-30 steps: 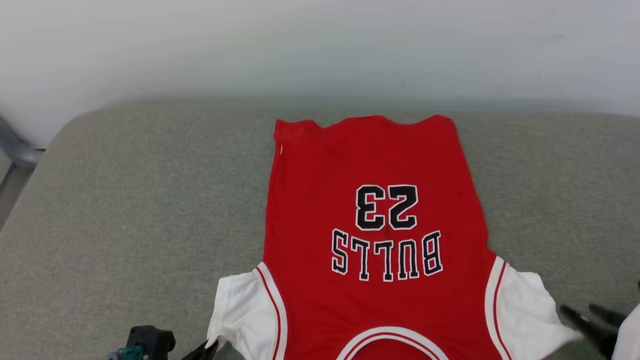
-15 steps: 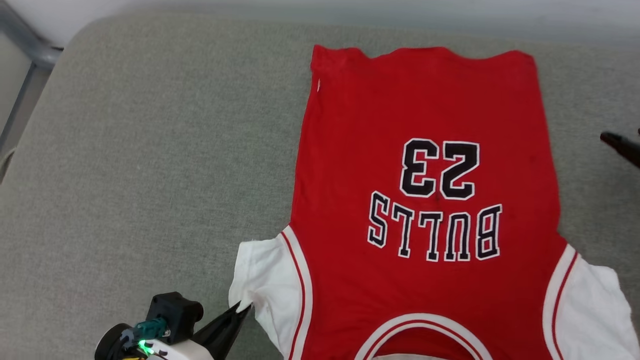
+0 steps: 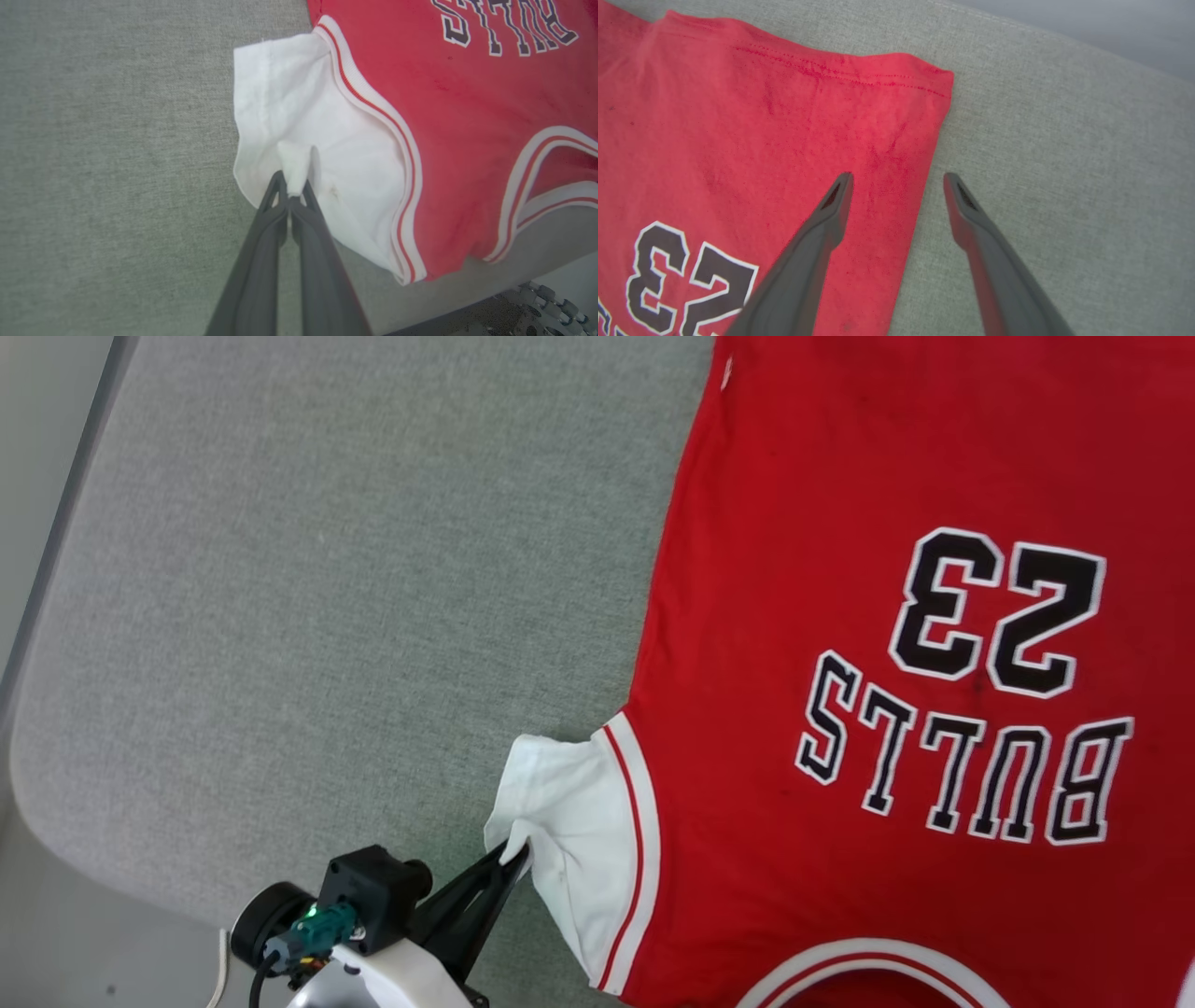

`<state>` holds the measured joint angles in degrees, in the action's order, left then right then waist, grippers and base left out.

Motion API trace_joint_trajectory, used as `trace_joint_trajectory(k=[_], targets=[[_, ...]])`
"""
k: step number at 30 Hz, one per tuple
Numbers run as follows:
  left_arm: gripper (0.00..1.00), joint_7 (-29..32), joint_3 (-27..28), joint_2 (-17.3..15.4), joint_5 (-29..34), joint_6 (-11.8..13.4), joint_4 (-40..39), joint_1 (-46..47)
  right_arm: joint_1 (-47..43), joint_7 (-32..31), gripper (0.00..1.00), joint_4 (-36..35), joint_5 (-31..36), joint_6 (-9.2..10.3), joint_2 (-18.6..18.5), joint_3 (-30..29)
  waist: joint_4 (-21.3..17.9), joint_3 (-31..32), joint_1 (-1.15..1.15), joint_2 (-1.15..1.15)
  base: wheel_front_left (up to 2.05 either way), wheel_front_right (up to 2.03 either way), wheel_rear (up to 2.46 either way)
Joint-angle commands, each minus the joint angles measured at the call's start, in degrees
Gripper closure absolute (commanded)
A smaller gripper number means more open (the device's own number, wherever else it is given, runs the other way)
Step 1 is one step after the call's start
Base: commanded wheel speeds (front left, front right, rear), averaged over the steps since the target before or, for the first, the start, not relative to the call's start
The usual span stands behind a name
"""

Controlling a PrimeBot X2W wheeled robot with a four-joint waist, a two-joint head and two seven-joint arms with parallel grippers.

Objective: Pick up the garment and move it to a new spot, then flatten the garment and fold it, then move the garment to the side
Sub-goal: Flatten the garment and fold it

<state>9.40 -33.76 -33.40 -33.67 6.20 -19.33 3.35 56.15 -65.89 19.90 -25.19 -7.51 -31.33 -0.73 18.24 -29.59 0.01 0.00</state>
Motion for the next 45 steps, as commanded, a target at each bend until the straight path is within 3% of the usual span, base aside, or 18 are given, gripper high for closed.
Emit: trace_joint_trajectory(k=[1,9,15,16,17,24,33,45], targets=[[1.00,-0.33,-0.07,0.66,0.38,-0.11,-0.21,1.30,1.54,-0.44,0.00,0.86,0.91,0.04,-0.29,-0.19,2.20,-2.60,-0.01,0.00,0.00,0.00,0.00],[1.00,-0.81,-1.29,2.24,1.22,-0.68,-0.33,3.31,5.95,-0.74,0.00,5.47,5.67,0.04,0.79,-2.23,4.69,-5.84,-0.01,0.00,0.00,0.00,0.00],[1.00,-1.18,-1.72,2.72,1.36,-1.00,0.33,4.19,3.20,-0.78,0.03,7.84,6.86,0.04,1.23,-0.16,5.68,-6.82,-0.01,0.00,0.00,0.00,0.00],[1.00,-1.19,-1.81,2.84,1.37,-1.00,0.46,4.17,2.55,-0.93,0.59,8.17,6.87,0.04,1.04,0.42,5.79,-6.84,-0.01,0.00,0.00,0.00,0.00],[1.00,-1.20,-1.90,2.96,1.34,-1.03,0.59,4.21,1.81,-0.84,1.00,8.27,6.80,0.04,0.75,1.19,5.87,-6.83,-0.01,0.00,0.00,0.00,0.00],[1.00,-1.47,-1.81,2.96,1.14,-0.97,1.33,4.60,-1.12,0.58,1.00,9.71,5.75,0.04,-1.30,2.53,5.43,-5.18,-0.01,0.00,0.00,0.00,0.00],[1.00,-1.49,-0.46,2.29,0.13,-0.22,1.50,4.70,-4.19,4.19,1.00,11.52,3.77,0.05,-1.85,4.11,2.13,0.37,-0.01,0.00,0.00,0.00,0.00],[1.00,-1.99,1.46,0.52,-1.85,0.89,3.18,1.83,-17.25,10.38,1.00,13.13,-2.80,0.06,0.61,4.91,-4.80,12.18,-0.01,0.00,0.00,0.00,0.00]])
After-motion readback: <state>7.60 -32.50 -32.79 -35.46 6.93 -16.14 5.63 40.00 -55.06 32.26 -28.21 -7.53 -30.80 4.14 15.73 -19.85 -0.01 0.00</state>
